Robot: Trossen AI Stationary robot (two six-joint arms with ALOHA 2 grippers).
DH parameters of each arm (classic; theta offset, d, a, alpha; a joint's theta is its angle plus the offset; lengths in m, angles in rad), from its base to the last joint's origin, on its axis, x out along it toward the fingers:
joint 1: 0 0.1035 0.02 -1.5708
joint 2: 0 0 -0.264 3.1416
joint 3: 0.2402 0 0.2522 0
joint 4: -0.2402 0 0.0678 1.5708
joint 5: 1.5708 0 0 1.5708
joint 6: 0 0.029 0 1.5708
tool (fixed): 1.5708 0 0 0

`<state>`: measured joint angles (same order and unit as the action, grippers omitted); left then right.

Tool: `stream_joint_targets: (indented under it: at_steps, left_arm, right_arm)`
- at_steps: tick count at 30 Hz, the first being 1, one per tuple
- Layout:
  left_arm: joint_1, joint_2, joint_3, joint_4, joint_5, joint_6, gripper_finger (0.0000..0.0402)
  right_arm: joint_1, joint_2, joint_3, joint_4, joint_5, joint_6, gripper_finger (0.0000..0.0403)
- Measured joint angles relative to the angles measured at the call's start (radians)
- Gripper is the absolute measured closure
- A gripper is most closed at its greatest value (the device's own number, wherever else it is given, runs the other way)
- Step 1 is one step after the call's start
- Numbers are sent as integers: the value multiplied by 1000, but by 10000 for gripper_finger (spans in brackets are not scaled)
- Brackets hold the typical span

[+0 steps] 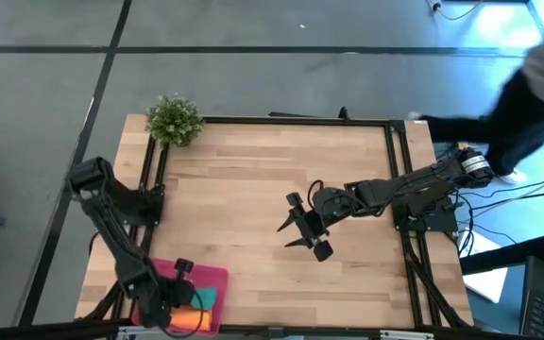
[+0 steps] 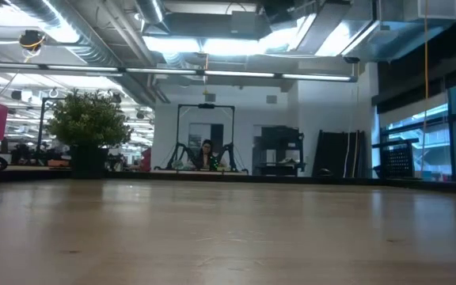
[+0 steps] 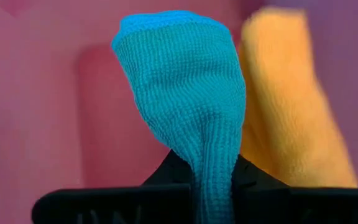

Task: Roll microfiber towels into tight, uniform cylinder then place into a basket
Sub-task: Put the blue microfiber cloth into the bin

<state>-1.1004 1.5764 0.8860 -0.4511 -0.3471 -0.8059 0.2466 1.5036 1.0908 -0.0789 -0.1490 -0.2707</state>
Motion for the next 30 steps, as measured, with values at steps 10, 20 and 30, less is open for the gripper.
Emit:
stream_joint_targets:
  at_steps: [10,20,30]
  left_arm:
    - [4,123,0,25,58,6,388]
    - [5,123,0,48,72,4,388]
    - [5,123,0,50,74,-7,377]
  right_arm:
    - [0,0,0,2,0,0,196]
    - [0,1,0,2,0,0,196]
    - [0,1,0,3,0,0,196]
